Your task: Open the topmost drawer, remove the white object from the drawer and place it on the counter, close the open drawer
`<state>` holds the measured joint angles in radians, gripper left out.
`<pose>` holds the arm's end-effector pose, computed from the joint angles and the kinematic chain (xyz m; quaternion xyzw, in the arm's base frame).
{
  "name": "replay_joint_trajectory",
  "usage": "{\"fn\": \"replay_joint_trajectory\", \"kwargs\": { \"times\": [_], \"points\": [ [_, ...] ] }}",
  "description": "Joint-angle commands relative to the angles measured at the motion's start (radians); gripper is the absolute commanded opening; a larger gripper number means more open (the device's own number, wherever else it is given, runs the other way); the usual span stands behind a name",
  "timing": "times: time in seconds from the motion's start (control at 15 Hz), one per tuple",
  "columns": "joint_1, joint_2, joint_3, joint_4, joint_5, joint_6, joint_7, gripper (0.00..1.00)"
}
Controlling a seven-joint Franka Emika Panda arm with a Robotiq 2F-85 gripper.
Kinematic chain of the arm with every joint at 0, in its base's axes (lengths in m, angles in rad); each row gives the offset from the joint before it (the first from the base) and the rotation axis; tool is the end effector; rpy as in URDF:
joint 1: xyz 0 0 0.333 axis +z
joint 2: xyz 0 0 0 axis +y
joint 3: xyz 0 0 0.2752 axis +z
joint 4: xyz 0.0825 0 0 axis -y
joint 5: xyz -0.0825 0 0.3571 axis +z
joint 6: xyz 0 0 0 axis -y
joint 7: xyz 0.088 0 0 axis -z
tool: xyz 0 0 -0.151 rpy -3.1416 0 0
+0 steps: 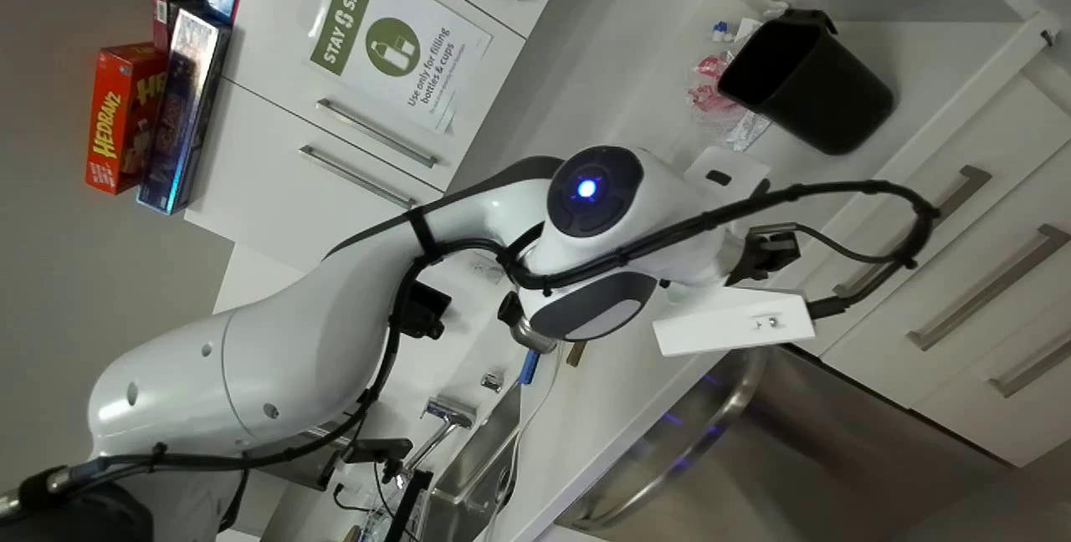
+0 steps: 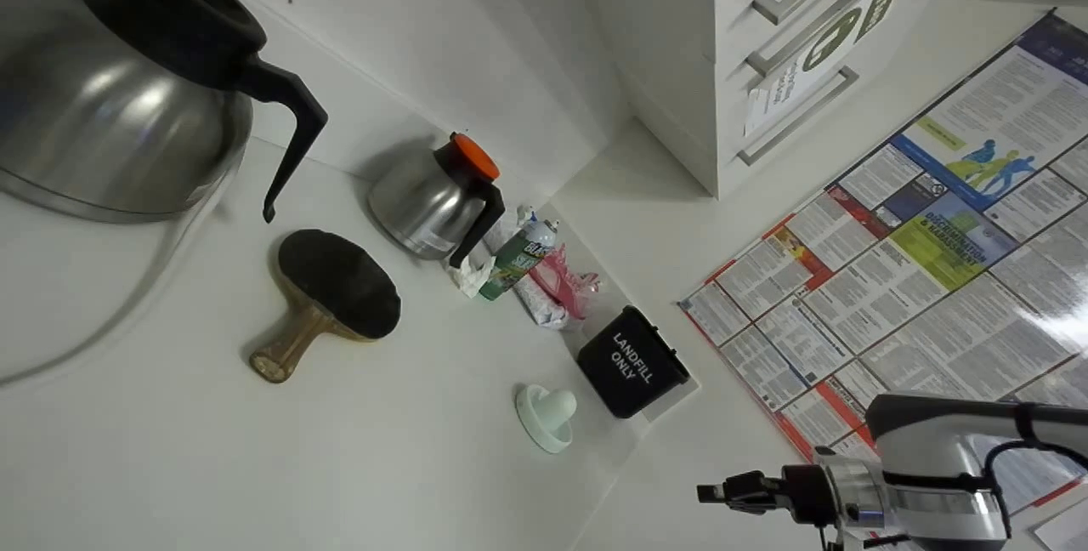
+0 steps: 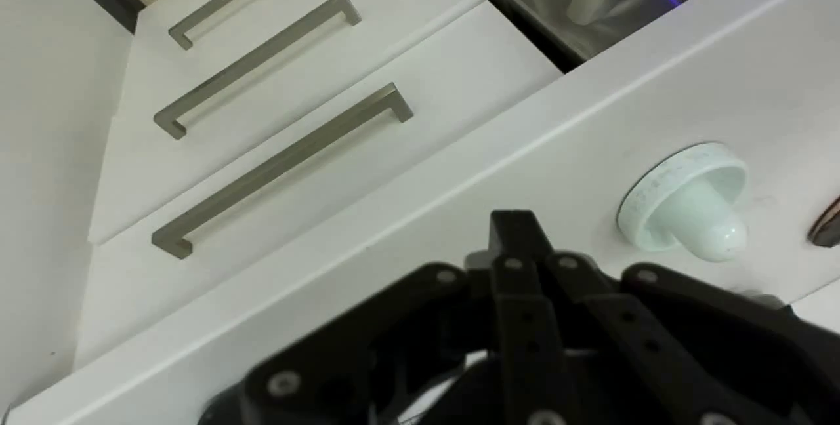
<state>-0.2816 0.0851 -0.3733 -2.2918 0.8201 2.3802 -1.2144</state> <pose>0.4219 -0.2888 0.2599 -0.9648 0.0211 -0.2159 0.1489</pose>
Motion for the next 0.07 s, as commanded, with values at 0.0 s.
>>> {"fn": "replay_joint_trajectory", "kwargs": {
  "times": [0.0],
  "points": [
    [-0.011, -0.116, 0.035, -0.091, -0.111, 0.049, 0.041, 0.0]
  ]
}}
